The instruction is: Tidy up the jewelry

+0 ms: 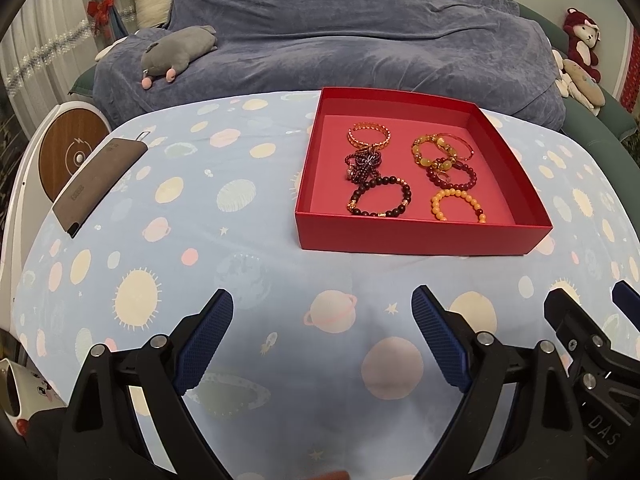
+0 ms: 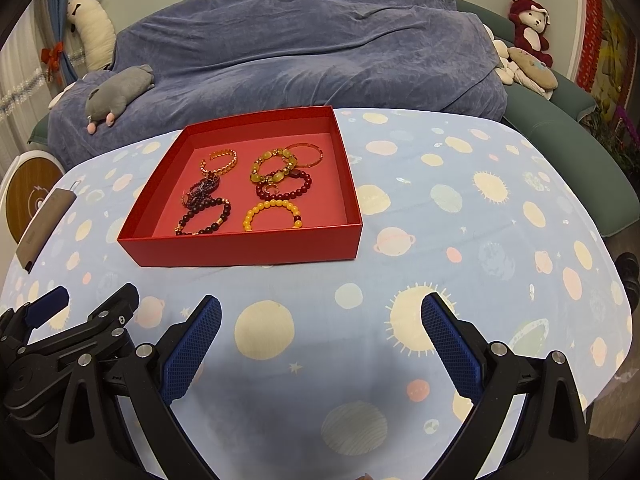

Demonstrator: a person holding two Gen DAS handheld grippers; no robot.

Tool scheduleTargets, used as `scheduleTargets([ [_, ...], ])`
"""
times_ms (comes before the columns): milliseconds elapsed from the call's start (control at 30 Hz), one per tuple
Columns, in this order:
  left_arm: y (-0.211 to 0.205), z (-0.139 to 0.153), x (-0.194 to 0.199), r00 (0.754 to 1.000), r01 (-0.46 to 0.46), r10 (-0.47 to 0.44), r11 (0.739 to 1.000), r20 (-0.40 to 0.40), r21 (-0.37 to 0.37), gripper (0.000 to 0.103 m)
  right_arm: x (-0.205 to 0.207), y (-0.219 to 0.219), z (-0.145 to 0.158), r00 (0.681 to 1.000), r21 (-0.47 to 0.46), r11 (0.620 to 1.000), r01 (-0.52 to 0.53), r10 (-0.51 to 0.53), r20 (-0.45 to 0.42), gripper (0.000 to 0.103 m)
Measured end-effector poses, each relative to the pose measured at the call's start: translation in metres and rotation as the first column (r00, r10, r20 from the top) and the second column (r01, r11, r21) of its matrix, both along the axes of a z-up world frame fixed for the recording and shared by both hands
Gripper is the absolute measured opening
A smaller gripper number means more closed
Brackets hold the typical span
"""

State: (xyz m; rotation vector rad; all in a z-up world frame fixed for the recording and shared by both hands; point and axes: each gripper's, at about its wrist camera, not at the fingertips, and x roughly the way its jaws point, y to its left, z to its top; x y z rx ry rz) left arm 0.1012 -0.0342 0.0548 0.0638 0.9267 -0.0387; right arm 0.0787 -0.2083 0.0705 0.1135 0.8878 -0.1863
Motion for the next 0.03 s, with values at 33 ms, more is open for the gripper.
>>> scheduleTargets([
  [33, 0.0002, -0.0004, 0.0, 1.0, 0.002, -0.002, 1.0, -0.002, -0.004, 0.086, 0.0, 0.0, 0.0, 1.0, 0.0, 1.0, 0.0, 0.0, 0.0, 0.097],
])
